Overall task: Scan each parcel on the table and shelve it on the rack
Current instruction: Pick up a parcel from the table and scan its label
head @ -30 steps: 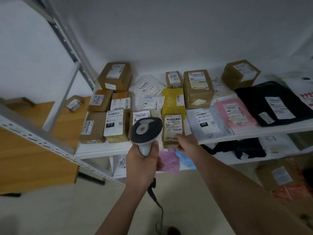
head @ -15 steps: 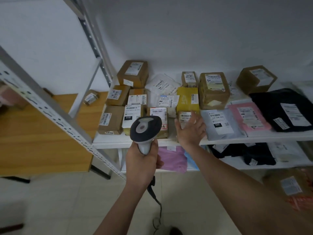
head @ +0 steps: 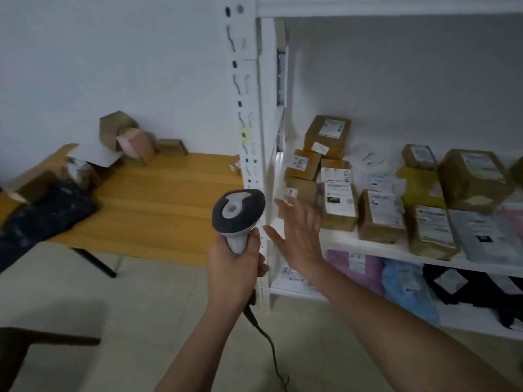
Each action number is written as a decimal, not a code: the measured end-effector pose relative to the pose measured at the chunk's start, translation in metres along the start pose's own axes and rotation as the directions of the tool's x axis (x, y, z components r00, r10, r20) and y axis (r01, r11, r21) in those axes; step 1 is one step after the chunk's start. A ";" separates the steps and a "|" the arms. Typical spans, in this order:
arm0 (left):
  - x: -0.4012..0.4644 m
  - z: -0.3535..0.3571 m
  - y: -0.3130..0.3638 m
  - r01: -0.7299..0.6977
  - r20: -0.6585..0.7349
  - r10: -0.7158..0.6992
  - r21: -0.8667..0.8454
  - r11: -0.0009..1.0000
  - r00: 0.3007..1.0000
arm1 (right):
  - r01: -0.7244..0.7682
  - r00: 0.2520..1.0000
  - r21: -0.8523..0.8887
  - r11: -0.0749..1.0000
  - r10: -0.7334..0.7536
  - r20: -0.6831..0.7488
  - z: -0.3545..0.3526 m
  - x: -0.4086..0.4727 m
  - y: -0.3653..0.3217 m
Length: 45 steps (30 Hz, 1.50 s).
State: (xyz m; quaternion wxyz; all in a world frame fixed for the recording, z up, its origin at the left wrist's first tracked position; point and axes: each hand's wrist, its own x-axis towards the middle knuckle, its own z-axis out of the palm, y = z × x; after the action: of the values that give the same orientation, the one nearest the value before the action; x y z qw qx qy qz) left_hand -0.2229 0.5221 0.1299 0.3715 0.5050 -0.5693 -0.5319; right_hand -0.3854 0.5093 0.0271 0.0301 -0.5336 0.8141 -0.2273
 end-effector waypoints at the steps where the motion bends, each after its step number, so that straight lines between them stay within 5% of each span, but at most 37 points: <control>1: 0.007 -0.026 -0.002 -0.006 -0.014 0.006 -0.006 1.000 1.000 | 0.020 1.000 0.001 1.000 -0.020 0.011 0.014 0.000 -0.024; 11: 0.079 -0.260 -0.014 0.018 -0.314 -0.030 -0.040 0.999 0.949 | 0.115 0.970 0.094 0.989 -0.132 0.204 0.112 0.054 -0.255; 23: 0.221 -0.362 -0.028 0.008 -0.488 -0.054 -0.096 0.995 0.871 | 0.097 0.946 0.097 0.990 -0.122 0.301 0.217 0.202 -0.365; 32: 0.444 -0.368 -0.027 0.066 -0.418 -0.078 -0.042 0.997 0.905 | -0.062 0.938 0.111 0.992 0.020 0.346 0.329 0.410 -0.391; 45: 0.642 -0.340 -0.063 0.250 -0.168 -0.232 0.098 0.963 0.958 | -0.235 0.866 -0.049 0.971 0.232 0.442 0.415 0.607 -0.302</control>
State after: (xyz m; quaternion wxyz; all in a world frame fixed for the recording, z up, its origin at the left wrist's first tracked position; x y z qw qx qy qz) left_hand -0.0225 -0.1739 0.0488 0.3164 0.6316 -0.5033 -0.4977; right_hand -0.2665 -0.2653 -0.1055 0.2443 -0.4690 0.8432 -0.0968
